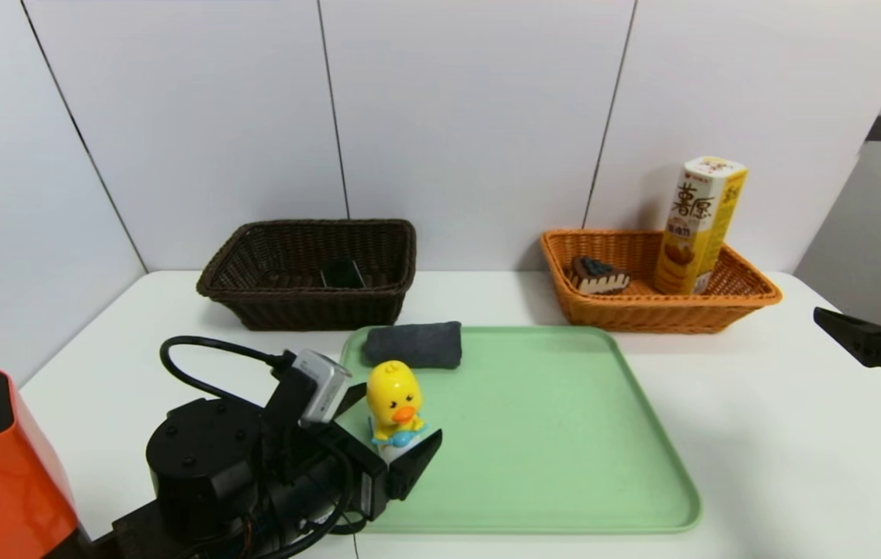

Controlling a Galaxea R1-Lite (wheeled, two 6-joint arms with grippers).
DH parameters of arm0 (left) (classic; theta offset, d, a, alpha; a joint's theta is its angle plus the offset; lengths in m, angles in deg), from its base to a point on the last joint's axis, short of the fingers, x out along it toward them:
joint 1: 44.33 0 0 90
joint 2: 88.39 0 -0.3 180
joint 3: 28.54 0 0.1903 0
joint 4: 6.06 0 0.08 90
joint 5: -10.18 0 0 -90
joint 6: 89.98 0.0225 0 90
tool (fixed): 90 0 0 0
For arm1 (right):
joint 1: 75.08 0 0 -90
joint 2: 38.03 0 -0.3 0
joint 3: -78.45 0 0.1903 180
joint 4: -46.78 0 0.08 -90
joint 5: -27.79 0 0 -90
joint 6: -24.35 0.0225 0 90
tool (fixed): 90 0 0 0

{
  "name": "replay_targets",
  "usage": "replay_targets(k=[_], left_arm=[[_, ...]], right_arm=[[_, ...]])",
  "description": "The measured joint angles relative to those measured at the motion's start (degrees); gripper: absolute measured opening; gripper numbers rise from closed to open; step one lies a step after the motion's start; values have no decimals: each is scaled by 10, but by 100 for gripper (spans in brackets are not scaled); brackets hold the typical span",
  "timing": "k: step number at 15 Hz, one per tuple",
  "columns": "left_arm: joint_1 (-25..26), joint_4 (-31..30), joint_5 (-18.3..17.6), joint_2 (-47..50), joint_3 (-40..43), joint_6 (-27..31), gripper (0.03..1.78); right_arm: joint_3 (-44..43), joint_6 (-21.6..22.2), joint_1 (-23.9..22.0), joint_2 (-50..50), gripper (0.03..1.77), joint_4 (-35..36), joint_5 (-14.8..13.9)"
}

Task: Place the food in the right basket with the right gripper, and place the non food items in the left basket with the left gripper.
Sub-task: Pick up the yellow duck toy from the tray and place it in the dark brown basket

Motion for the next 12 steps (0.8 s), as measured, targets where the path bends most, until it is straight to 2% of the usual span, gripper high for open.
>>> replay_targets(k=[8, 9, 12], left_arm=[[0, 0, 2, -3, -6, 0, 169], [1, 0, 3, -3, -9, 0, 161], [0, 0, 3, -3, -7, 0, 113]], right_arm=[[6, 0, 0, -8, 170, -1, 0], [7, 0, 0, -10, 170, -1, 0], [10, 0, 0, -15, 170, -1, 0]])
